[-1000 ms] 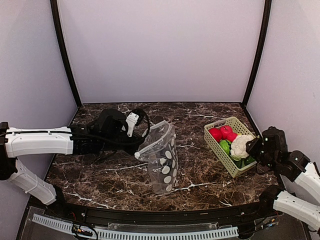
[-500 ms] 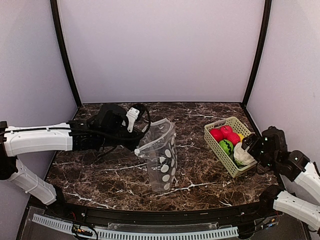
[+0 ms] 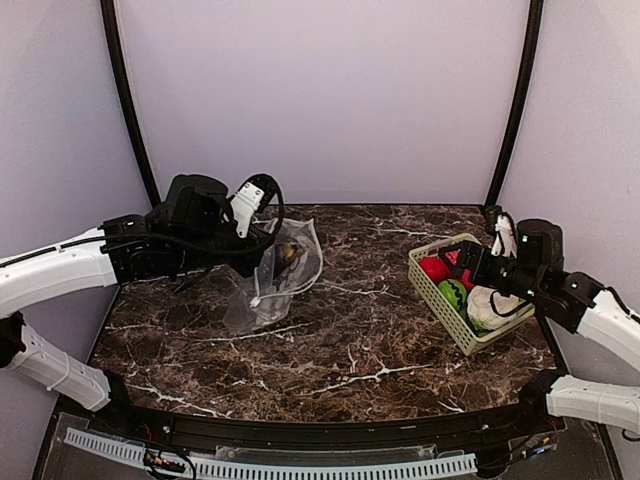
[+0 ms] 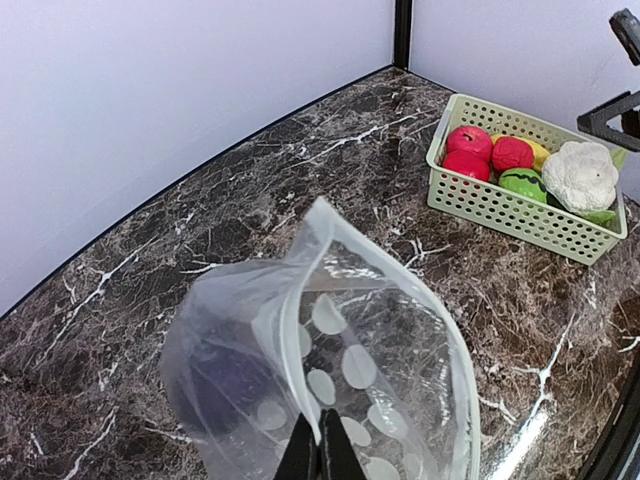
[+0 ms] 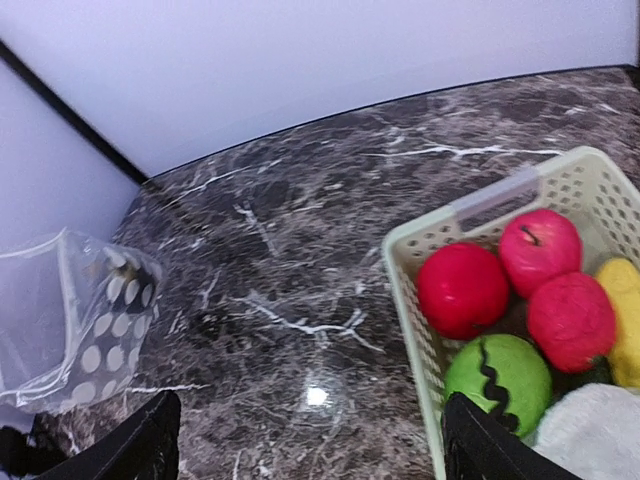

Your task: Open the zip-top bag and remove the fake food

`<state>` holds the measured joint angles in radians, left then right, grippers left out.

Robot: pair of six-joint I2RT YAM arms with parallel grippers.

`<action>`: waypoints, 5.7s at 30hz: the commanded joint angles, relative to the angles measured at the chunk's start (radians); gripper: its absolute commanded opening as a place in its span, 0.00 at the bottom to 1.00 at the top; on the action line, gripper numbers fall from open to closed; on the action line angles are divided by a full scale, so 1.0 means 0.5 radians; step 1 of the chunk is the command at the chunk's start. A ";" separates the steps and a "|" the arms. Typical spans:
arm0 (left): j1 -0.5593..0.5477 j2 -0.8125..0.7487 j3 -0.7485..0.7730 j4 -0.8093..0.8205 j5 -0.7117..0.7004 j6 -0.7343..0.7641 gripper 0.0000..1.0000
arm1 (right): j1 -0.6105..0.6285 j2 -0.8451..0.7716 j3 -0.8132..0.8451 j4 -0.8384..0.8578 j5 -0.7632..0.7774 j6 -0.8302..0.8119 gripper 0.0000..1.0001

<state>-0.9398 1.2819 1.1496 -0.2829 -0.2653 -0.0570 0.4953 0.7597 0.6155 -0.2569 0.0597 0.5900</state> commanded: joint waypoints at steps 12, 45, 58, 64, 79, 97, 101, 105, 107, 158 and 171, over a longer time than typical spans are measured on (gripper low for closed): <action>0.010 0.265 -0.080 0.024 0.820 -0.086 0.01 | 0.566 0.595 0.294 0.686 -0.963 -0.899 0.62; 0.012 0.194 -0.068 0.253 1.681 -0.362 0.01 | 1.295 1.609 0.574 0.980 -0.134 -1.621 0.23; 0.128 0.202 -0.310 0.649 1.907 -0.600 0.01 | 1.295 1.847 0.399 1.196 0.001 -1.489 0.47; 0.168 0.186 -0.325 0.640 1.944 -0.597 0.01 | 1.295 1.612 0.164 1.476 -0.041 -1.498 0.48; 0.363 0.220 -0.559 1.106 2.202 -0.911 0.01 | 1.280 1.953 0.314 1.484 -0.110 -1.617 0.60; 0.426 0.164 -0.667 1.386 2.487 -1.093 0.01 | 1.267 1.931 0.069 1.979 -0.281 -1.831 0.63; 0.427 0.157 -0.715 1.511 2.568 -1.160 0.01 | 1.267 1.956 0.101 2.038 -0.288 -1.900 0.60; 0.428 0.211 -0.753 1.706 2.616 -1.314 0.01 | 1.261 2.070 0.208 2.039 -0.305 -1.957 0.60; 0.428 0.240 -0.776 1.825 2.632 -1.388 0.01 | 1.243 2.145 0.233 2.088 -0.319 -1.950 0.61; 0.573 0.274 -0.799 1.200 2.258 -1.084 0.01 | 1.142 2.971 0.700 2.692 -0.576 -1.989 0.72; 0.573 0.297 -0.791 1.193 2.287 -1.088 0.01 | 1.155 3.196 1.005 2.545 -0.702 -1.929 0.69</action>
<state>-0.6518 1.4380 0.7326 0.3130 0.8459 -0.6128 1.0721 2.3077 1.0748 1.0481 -0.2779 -0.4042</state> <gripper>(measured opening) 0.009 0.705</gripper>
